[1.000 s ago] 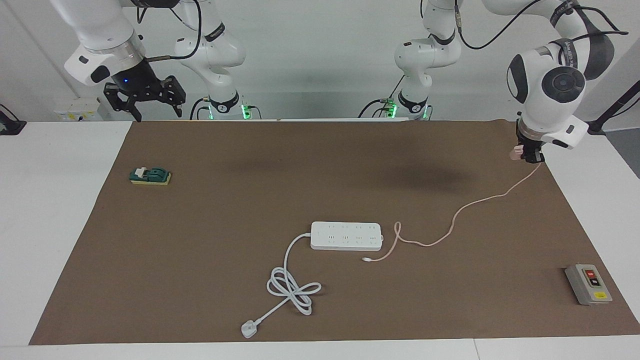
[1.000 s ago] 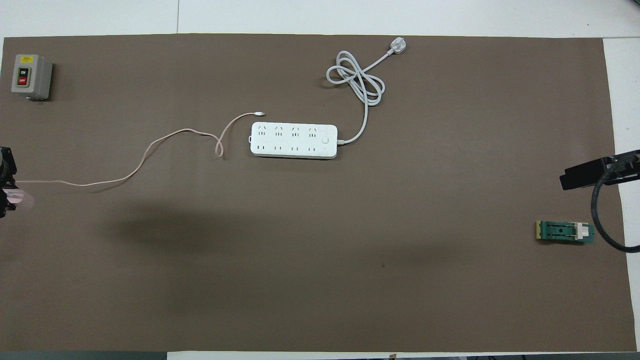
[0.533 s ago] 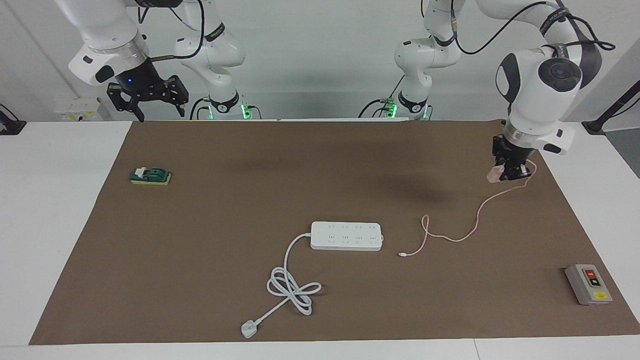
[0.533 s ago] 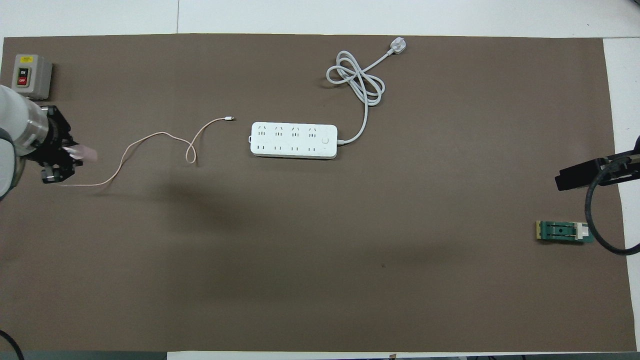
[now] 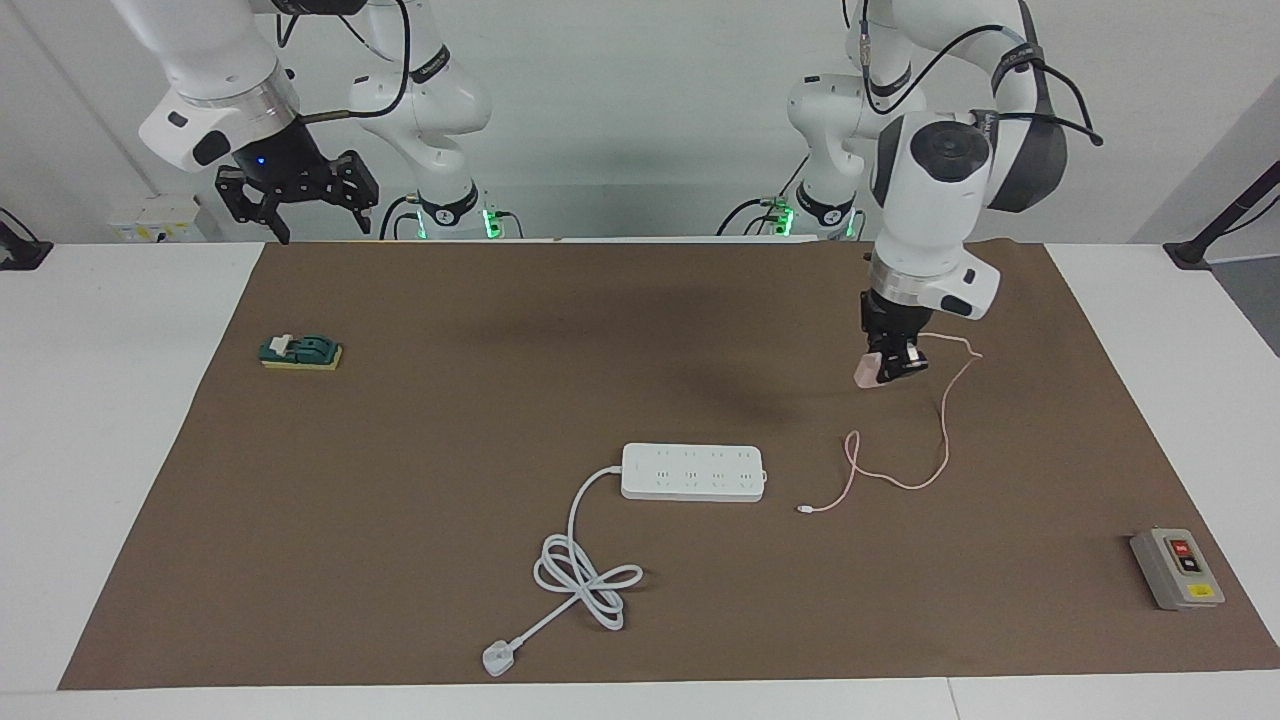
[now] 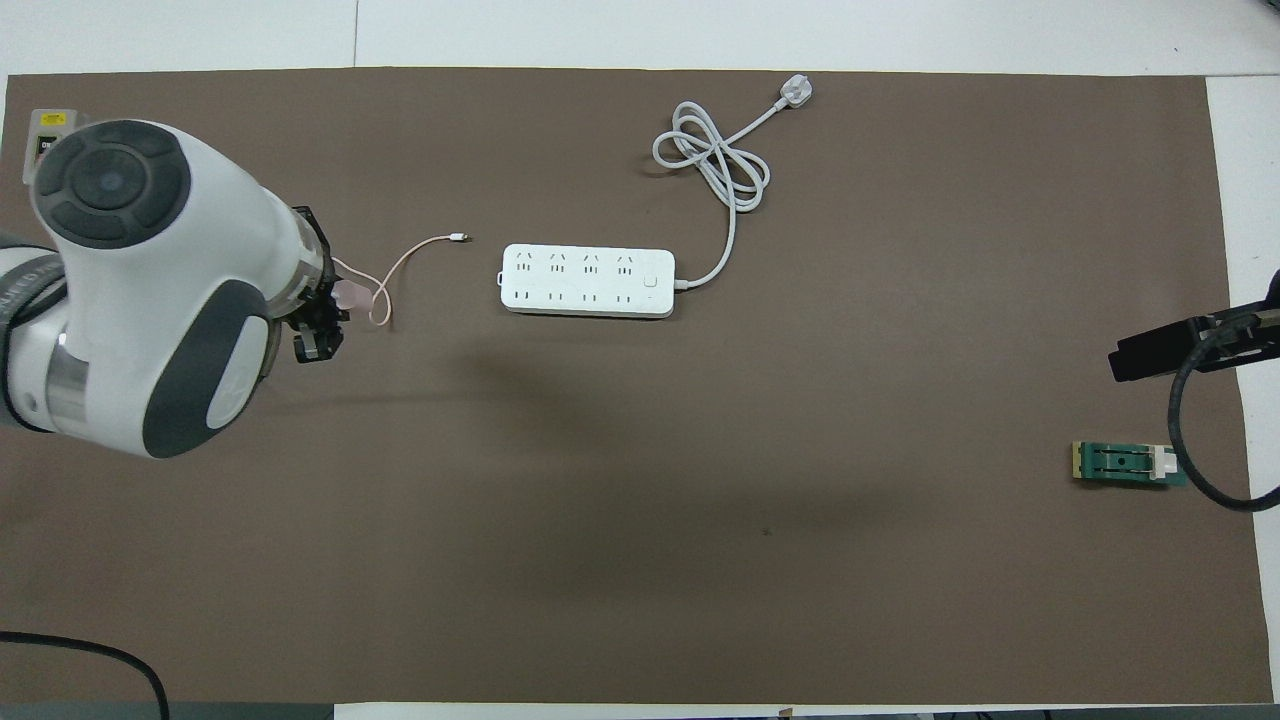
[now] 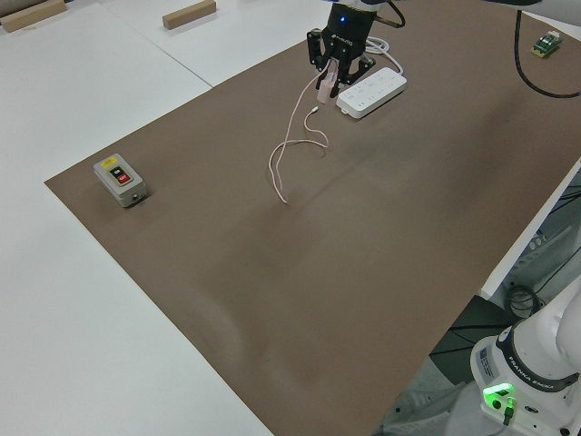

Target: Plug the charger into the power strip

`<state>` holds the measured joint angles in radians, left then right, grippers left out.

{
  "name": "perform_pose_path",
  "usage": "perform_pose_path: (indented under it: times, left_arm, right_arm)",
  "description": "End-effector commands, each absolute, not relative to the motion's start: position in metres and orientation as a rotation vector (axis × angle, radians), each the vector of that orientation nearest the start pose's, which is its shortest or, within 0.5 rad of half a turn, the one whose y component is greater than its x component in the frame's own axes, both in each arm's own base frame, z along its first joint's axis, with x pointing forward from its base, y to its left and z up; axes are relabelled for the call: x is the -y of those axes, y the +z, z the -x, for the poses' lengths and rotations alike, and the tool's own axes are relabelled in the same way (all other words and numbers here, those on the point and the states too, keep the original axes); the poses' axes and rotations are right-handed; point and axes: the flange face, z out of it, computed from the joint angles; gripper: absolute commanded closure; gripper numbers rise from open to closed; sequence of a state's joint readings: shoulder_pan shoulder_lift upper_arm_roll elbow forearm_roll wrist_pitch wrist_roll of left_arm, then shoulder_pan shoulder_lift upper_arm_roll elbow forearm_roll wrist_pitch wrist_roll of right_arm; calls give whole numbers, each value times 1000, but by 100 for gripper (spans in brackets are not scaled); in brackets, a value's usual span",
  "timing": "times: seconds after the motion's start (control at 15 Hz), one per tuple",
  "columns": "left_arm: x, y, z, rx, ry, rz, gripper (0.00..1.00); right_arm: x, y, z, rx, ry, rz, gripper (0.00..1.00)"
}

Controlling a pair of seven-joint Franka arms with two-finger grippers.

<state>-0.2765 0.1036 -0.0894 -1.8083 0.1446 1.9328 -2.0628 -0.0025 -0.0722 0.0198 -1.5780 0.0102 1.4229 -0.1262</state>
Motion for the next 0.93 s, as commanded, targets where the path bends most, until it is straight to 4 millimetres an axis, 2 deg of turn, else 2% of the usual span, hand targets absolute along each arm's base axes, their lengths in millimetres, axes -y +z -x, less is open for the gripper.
perform_pose_path:
  times: [0.0,0.13,0.33,0.4,0.53,0.67,0.87]
  left_arm:
    - [239,471,-559,-2276,146,-2151,100]
    - [267,452,-560,-2242,127,-2210,100]
    - [289,431,-560,-2210,114,-2253,100]
    - [292,413,-565,-2220,104,-2272,100]
    - [303,401,-579,-2208,97,-2289,100]
    - [309,392,-586,-2195,96,-2302,100]
    - [319,396,-587,-2150,98,-2300,100]
  right_arm:
    - [-11,651,-513,240,106,3129,0]
    - [-11,651,-514,240,96,3130,0]
    - [-11,651,-515,243,89,3128,0]
    - [-11,651,-515,243,89,3128,0]
    - [-10,652,-515,243,89,3128,0]
    - [-10,652,-515,243,84,3128,0]
    - [-12,651,-514,245,89,3128,0]
